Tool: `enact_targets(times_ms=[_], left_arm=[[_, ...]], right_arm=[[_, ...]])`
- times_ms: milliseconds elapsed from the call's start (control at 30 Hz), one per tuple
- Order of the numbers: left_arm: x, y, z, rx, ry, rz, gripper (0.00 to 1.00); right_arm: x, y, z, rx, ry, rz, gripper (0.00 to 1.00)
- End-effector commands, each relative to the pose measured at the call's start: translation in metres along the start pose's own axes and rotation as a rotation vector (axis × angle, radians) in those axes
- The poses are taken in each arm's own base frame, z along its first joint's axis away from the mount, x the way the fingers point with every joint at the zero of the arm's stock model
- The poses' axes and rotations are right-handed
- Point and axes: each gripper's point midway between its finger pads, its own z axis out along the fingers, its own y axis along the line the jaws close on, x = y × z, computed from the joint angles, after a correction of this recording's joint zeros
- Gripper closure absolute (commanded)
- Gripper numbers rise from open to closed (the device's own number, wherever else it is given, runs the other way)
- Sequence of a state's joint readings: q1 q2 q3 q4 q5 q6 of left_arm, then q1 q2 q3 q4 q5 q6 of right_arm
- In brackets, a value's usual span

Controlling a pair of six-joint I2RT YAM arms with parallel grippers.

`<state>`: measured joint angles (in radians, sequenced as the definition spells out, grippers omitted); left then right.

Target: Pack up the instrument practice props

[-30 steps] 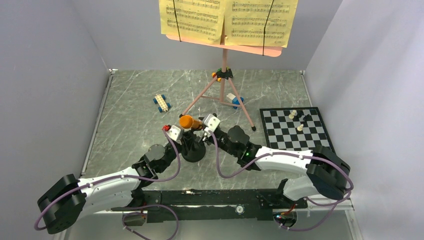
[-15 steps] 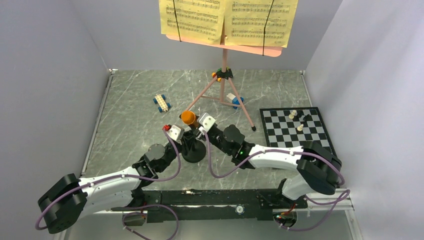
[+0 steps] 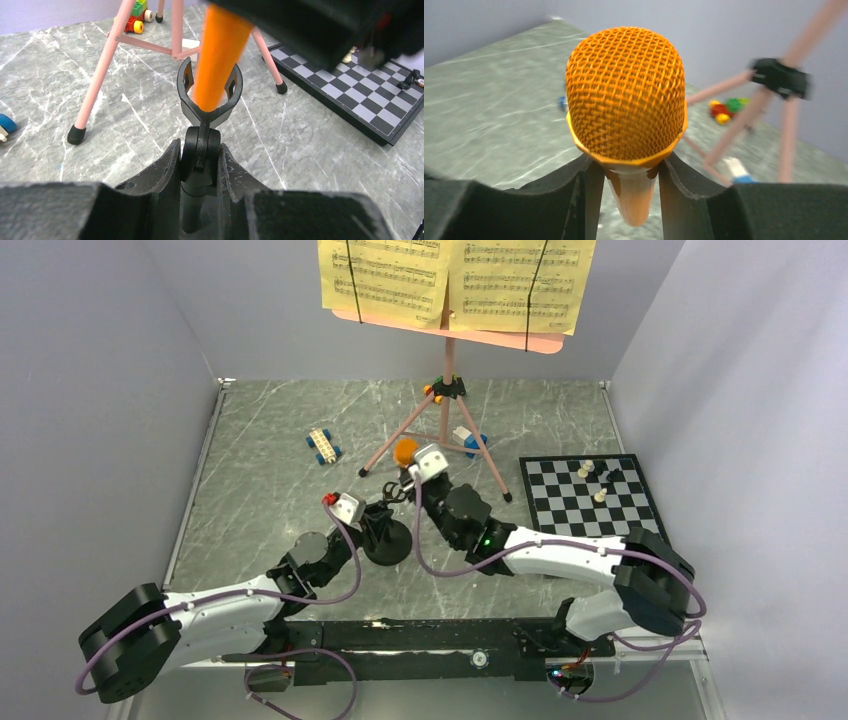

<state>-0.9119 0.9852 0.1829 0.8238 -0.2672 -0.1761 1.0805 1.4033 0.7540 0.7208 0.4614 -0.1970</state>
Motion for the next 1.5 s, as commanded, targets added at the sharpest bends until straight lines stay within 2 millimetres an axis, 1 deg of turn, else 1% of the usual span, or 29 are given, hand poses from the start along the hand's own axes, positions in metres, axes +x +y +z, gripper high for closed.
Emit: enact_targets(times_ms=[0,100,167,200,233,267,367,400,433,500,600,667,767,800,833,967,1067,1100,1167,1200,1233,1267,1367,1467], left_arm=[[0.079,0.009,-0.027,-0.019,0.253,-0.011,1.00],[0.076,0.007,-0.025,-0.016,0.243,-0.021,1.00],[0.070,0.007,-0.023,-0.023,0.224,-0.029,1.00],[0.066,0.008,-0.022,-0.033,0.214,-0.035,0.97],[0.061,0.007,-0.021,-0.034,0.203,-0.044,0.93],[0.055,0.006,-0.020,-0.031,0.190,-0.052,0.86],[0.034,0.002,-0.014,-0.031,0.155,-0.064,0.56],[0.028,0.001,-0.012,-0.035,0.150,-0.066,0.50],[0.022,0.000,-0.010,-0.038,0.144,-0.064,0.45],[0.009,-0.001,-0.006,-0.040,0.124,-0.063,0.39],[-0.017,-0.006,-0.002,-0.030,0.072,-0.065,0.33],[-0.037,-0.006,-0.001,-0.034,0.033,-0.069,0.27],[-0.069,-0.006,-0.002,-0.047,-0.029,-0.075,0.13],[-0.079,-0.006,-0.003,-0.050,-0.050,-0.076,0.03],[-0.087,-0.005,-0.005,-0.052,-0.062,-0.073,0.01],[-0.120,-0.004,-0.013,-0.057,-0.116,-0.063,0.01],[-0.140,-0.009,-0.021,-0.028,-0.144,-0.076,0.01],[-0.148,-0.016,-0.024,0.015,-0.152,-0.074,0.01],[-0.162,-0.036,-0.029,0.151,-0.174,-0.063,0.01],[-0.167,-0.048,-0.032,0.229,-0.181,-0.061,0.01],[-0.170,-0.066,-0.037,0.342,-0.176,-0.058,0.01],[-0.173,-0.077,-0.039,0.409,-0.172,-0.062,0.01],[-0.178,-0.100,-0.044,0.554,-0.147,-0.067,0.01],[-0.181,-0.113,-0.049,0.639,-0.151,-0.070,0.01]], right_arm=[[-0.043,-0.084,-0.012,0.356,-0.039,0.028,1.00],[-0.050,-0.095,-0.021,0.385,-0.028,0.038,1.00],[-0.055,-0.098,-0.028,0.384,-0.021,0.060,1.00],[-0.053,-0.099,-0.032,0.373,0.000,0.064,1.00],[-0.055,-0.097,-0.036,0.354,0.009,0.079,1.00],[-0.057,-0.096,-0.039,0.334,0.018,0.092,1.00],[-0.058,-0.092,-0.050,0.276,0.058,0.119,1.00],[-0.058,-0.092,-0.053,0.269,0.065,0.119,1.00],[-0.056,-0.093,-0.056,0.269,0.072,0.120,1.00],[-0.053,-0.094,-0.063,0.269,0.077,0.129,1.00],[-0.055,-0.096,-0.071,0.259,0.074,0.152,1.00],[-0.056,-0.095,-0.075,0.239,0.083,0.155,1.00],[-0.059,-0.093,-0.079,0.223,0.095,0.181,1.00],[-0.060,-0.092,-0.079,0.214,0.102,0.184,1.00],[-0.062,-0.091,-0.080,0.204,0.107,0.187,1.00],[-0.074,-0.081,-0.081,0.135,0.108,0.213,1.00],[-0.090,-0.062,-0.081,0.017,0.112,0.253,1.00],[-0.097,-0.052,-0.082,-0.039,0.109,0.274,1.00],[-0.110,-0.031,-0.082,-0.161,0.115,0.302,1.00],[-0.117,-0.023,-0.081,-0.210,0.119,0.317,1.00],[-0.120,-0.016,-0.081,-0.243,0.136,0.333,1.00],[-0.124,-0.010,-0.081,-0.281,0.150,0.344,1.00],[-0.136,0.002,-0.081,-0.361,0.167,0.383,1.00],[-0.145,0.004,-0.081,-0.382,0.156,0.425,1.00]])
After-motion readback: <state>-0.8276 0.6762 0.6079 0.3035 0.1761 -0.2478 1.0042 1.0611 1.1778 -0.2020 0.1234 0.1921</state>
